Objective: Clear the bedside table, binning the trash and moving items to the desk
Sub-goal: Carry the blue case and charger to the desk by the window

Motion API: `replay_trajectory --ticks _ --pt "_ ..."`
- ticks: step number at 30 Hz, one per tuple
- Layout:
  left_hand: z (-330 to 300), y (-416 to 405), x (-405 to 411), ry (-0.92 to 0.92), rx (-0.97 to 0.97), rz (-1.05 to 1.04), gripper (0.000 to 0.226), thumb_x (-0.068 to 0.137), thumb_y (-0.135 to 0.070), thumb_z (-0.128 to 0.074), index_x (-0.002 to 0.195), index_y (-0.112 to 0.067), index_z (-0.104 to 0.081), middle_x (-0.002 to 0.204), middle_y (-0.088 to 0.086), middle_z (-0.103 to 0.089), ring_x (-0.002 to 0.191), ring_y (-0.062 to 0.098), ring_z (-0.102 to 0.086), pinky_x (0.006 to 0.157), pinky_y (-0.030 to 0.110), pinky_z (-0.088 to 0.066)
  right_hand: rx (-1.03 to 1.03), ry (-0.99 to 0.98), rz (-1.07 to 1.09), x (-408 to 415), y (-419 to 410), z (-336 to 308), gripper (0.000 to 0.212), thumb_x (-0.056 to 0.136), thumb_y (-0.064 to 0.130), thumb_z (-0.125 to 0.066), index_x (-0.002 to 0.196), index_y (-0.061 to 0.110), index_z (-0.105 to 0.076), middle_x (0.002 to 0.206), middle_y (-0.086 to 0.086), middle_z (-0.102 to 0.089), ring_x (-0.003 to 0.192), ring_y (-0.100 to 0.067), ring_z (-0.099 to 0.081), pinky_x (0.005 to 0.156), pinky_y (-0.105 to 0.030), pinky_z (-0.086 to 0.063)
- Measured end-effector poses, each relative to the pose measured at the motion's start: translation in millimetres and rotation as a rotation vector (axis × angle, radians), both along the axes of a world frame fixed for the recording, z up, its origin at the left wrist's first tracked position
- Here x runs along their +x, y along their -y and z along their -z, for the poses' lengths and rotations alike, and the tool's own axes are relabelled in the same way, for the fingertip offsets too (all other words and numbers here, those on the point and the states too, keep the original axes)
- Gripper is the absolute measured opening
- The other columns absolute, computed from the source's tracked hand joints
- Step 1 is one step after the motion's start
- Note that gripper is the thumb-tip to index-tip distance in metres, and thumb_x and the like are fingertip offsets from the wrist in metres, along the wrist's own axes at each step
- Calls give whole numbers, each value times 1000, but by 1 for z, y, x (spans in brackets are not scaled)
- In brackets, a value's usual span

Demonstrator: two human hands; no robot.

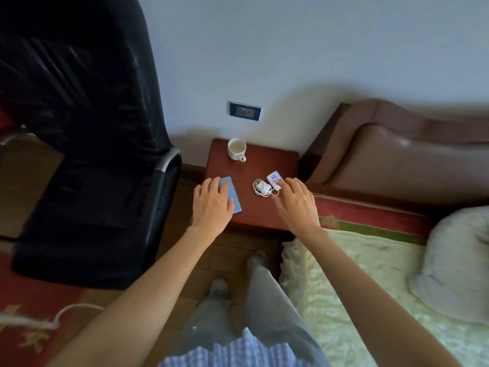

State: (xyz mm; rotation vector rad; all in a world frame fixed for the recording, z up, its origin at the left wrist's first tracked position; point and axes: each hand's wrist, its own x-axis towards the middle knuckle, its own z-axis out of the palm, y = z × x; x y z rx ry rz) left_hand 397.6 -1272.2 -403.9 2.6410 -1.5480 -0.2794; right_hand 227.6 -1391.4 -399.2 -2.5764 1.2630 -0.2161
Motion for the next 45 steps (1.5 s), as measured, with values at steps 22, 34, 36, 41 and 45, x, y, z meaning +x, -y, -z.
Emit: replay_trajectory --ticks 22,34,36,41,45 --pt "215 122 29 -245 155 -487 54 92 -46 -49 133 -12 -42 130 12 -53 118 29 -50 95 43 -43 315 -64 -185 71 149 201 39 86 28 -52 120 10 -58 121 -15 -59 111 -36 -55 93 -48 -47" --pt "330 123 4 -280 -7 -655 89 80 -56 -63 147 -11 -26 146 18 -37 125 35 -45 95 50 -44 278 104 -103 50 151 300 44 87 28 -48 123 4 -56 124 -14 -59 114 -30 -53 94 -41 -45" --pt "333 128 1 -279 -20 -725 90 78 -54 -67 146 -12 -28 144 17 -40 120 36 -48 90 50 -45 268 130 -86 47 150 306 42 87 26 -50 122 3 -57 122 -13 -60 111 -28 -52 94 -37 -42" --pt "332 145 2 -288 -73 -916 82 75 -41 -74 143 -15 -36 133 12 -51 103 33 -53 78 44 -48 251 142 -60 45 147 308 39 87 19 -54 123 3 -55 120 -14 -61 109 -24 -49 94 -34 -39" --pt "330 145 8 -288 -136 -841 78 71 -29 -76 140 -17 -41 132 11 -53 100 35 -53 77 46 -49 259 144 -68 48 146 314 44 87 23 -56 127 5 -52 127 -14 -58 115 -26 -49 94 -42 -47"
